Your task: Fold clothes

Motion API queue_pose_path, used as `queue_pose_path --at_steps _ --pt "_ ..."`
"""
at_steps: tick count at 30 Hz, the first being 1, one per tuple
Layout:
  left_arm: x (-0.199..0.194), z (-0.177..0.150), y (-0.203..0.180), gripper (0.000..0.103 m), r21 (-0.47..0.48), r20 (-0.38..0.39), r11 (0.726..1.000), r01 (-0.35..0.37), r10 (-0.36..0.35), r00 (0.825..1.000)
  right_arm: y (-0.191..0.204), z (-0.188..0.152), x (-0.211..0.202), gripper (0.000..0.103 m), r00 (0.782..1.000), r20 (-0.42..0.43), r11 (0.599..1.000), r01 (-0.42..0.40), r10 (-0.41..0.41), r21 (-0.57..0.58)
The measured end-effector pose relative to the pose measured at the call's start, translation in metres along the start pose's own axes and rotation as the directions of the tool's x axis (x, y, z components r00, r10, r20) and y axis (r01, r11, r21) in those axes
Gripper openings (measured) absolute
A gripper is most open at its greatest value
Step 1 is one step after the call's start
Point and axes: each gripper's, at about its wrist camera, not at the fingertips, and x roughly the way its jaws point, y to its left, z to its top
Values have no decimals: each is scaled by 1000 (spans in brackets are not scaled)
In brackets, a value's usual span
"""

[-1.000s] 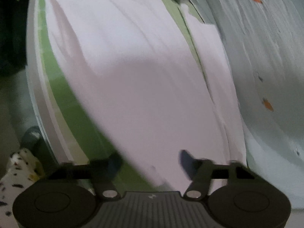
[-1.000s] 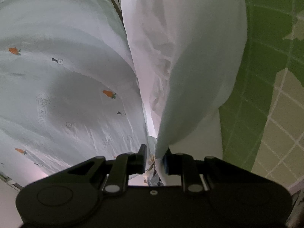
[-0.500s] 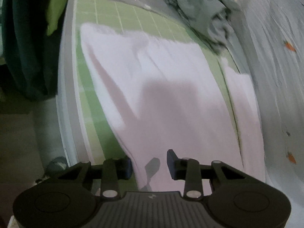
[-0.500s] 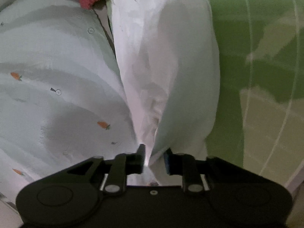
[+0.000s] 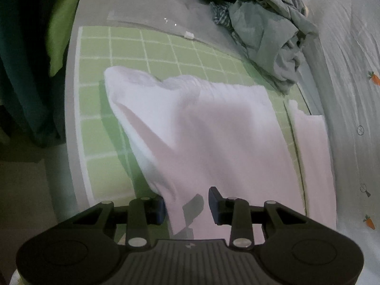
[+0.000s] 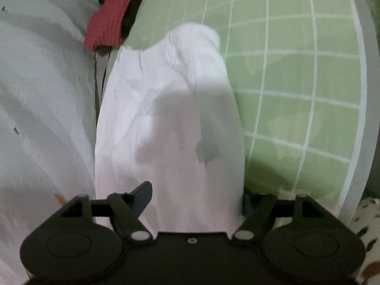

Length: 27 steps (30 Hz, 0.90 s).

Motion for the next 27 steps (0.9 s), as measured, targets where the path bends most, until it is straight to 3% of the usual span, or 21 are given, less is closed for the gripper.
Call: queue_pose_path --at_steps 4,9,10,11,13,14,16,21,24,27 --pt "3 23 3 38 18 32 999 -40 39 999 -8 -1 -7 79 998 63 1000 13 -13 0" --pt "13 44 9 36 10 -9 1000 -7 7 1000 -3 -7 -6 80 991 129 999 46 -44 -12" --pt "15 47 7 23 32 -19 999 -2 2 1000 -1 -8 -4 76 989 140 999 53 -52 -1" --pt "17 48 4 13 59 -29 998 4 -3 1000 2 -10 -2 66 987 151 998 60 -60 9" --pt "21 52 -3 6 111 -49 994 17 -12 999 0 -11 -1 49 986 166 997 22 -33 71" --pt "17 54 -7 6 121 -40 992 29 -24 999 -4 -11 -4 33 985 172 995 -11 -7 100" --pt "8 56 -17 4 137 -16 989 54 -52 999 -8 -11 -13 9 982 186 991 -58 35 119" --pt "-15 63 -42 4 177 42 978 113 -123 992 -5 -11 -44 6 968 224 987 -137 116 82" --pt "-55 68 -68 4 228 100 954 194 -221 970 -10 -11 -68 6 949 245 958 -240 199 154" --pt "-110 73 -99 3 291 182 914 284 -344 921 7 -13 -95 6 928 250 940 -315 277 129"
